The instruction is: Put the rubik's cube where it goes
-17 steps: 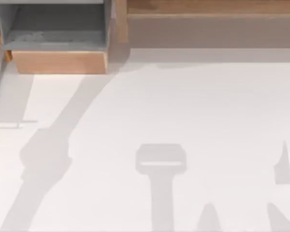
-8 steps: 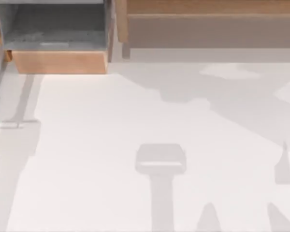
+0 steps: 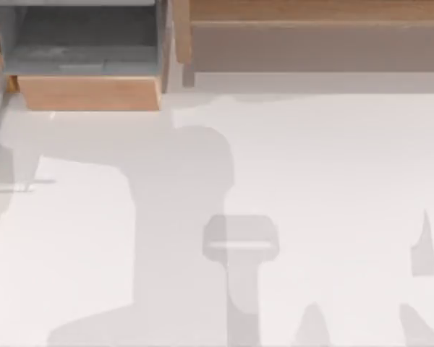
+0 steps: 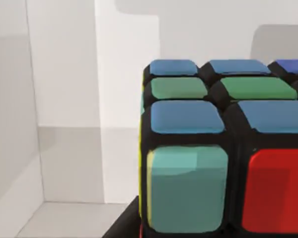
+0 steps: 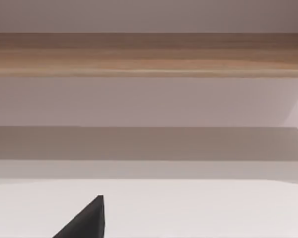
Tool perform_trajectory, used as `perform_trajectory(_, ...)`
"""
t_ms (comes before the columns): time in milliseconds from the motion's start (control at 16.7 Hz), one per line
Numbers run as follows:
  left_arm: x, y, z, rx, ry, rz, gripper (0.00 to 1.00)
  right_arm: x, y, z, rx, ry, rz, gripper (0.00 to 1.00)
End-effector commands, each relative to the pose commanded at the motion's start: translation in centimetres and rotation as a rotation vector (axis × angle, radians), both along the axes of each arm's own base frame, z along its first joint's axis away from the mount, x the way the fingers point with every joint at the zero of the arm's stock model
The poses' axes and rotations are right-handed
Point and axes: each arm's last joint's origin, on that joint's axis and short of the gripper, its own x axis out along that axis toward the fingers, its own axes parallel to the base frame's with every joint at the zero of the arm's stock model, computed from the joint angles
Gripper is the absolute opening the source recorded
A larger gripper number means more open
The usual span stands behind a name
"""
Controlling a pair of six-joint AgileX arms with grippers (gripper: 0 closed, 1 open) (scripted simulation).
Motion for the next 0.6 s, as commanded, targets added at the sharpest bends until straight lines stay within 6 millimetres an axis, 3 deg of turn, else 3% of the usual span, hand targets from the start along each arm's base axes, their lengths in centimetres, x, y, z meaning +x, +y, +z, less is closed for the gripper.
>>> perform_trajectory(240, 0.7, 3.1, -6.5, -0.077, 0.136, 0.022, 0.00, 0.0, 0.0, 0.0, 0.000, 0.000, 0.000, 1.00)
perform_trajectory(360, 0.8, 3.4, -7.4, -0.088, 0.154, 0.024, 0.00, 0.0, 0.0, 0.0, 0.000, 0.000, 0.000, 1.00)
perform_trajectory(600, 0.8, 3.4, -7.4, -0.088, 0.154, 0.024, 0.00, 0.0, 0.0, 0.0, 0.000, 0.000, 0.000, 1.00)
